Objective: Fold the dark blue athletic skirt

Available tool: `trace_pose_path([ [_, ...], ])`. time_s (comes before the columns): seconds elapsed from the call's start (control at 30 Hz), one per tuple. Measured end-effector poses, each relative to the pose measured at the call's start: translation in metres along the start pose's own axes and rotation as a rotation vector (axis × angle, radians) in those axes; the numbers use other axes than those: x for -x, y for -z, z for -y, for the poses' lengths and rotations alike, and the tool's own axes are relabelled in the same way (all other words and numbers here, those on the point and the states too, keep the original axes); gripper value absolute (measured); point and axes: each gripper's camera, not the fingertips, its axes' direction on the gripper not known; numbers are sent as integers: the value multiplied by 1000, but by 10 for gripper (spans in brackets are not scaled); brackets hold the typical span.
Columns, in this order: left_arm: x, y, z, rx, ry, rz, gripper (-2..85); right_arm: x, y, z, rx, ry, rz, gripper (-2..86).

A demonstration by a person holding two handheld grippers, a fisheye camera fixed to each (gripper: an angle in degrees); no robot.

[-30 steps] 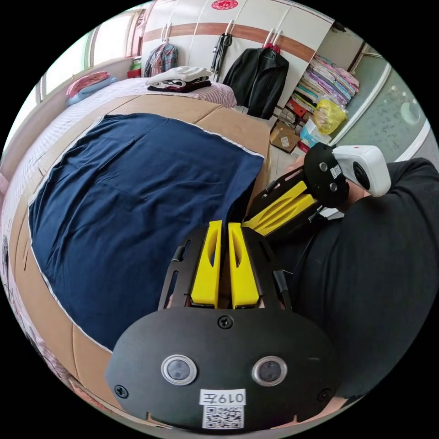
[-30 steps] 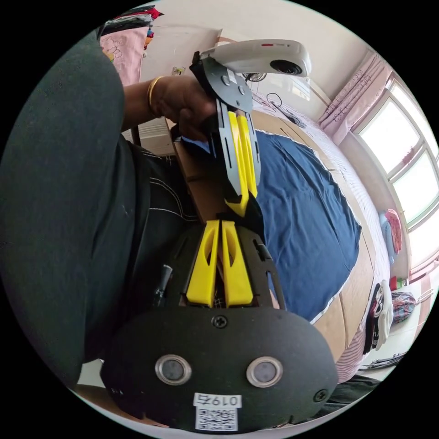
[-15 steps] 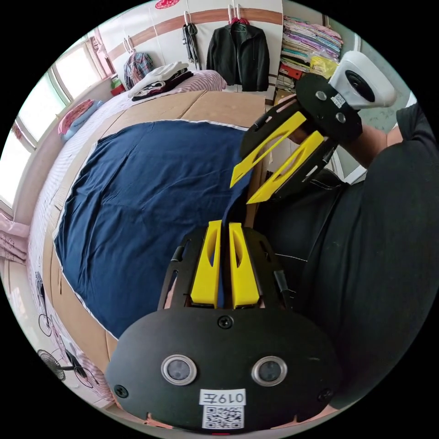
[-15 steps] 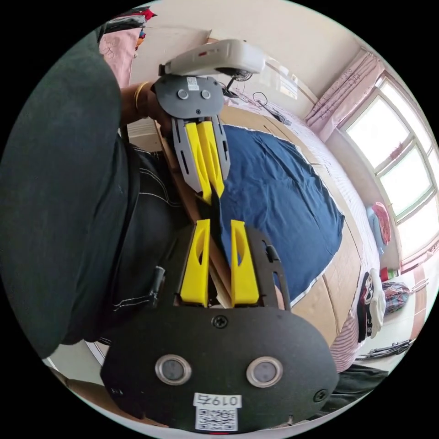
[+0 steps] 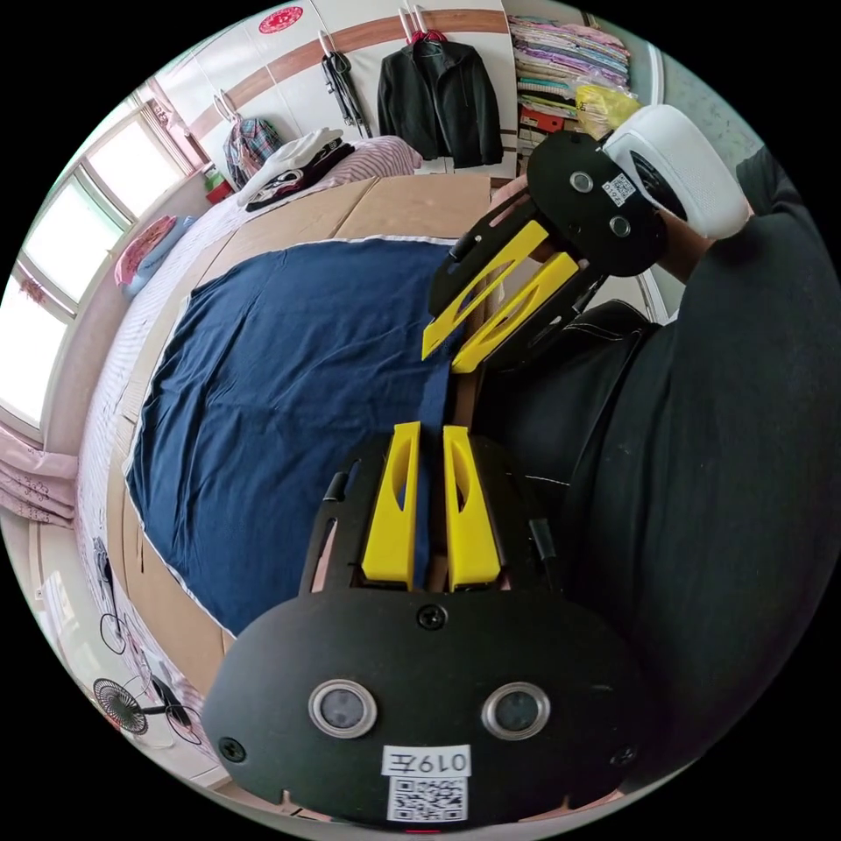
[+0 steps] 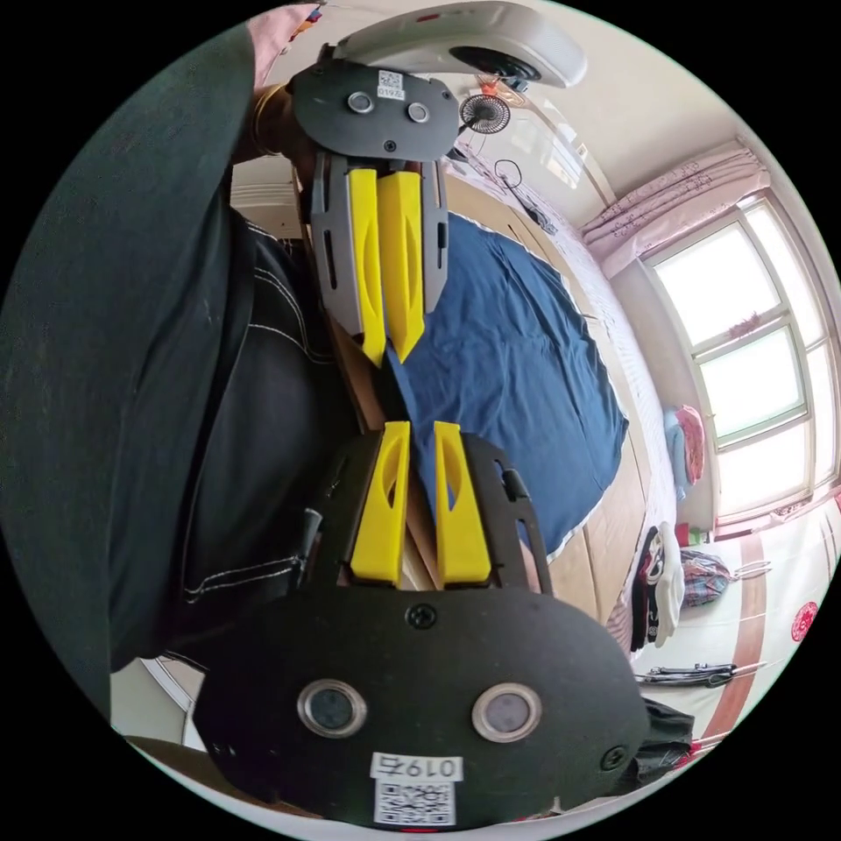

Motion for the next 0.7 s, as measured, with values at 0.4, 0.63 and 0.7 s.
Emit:
trace_pose_path([
  [0.4,-13,11,6,11,-47,10,10,39,19,18,139,92,-102,-8],
  [0.63,-15,16,1,-19,-5,-17,8,47,9,-10,336,77,-258,-7],
  [0.7,-17,16,2,-18,-7,-16,9,47,10,-15,347,50,-258,-7],
])
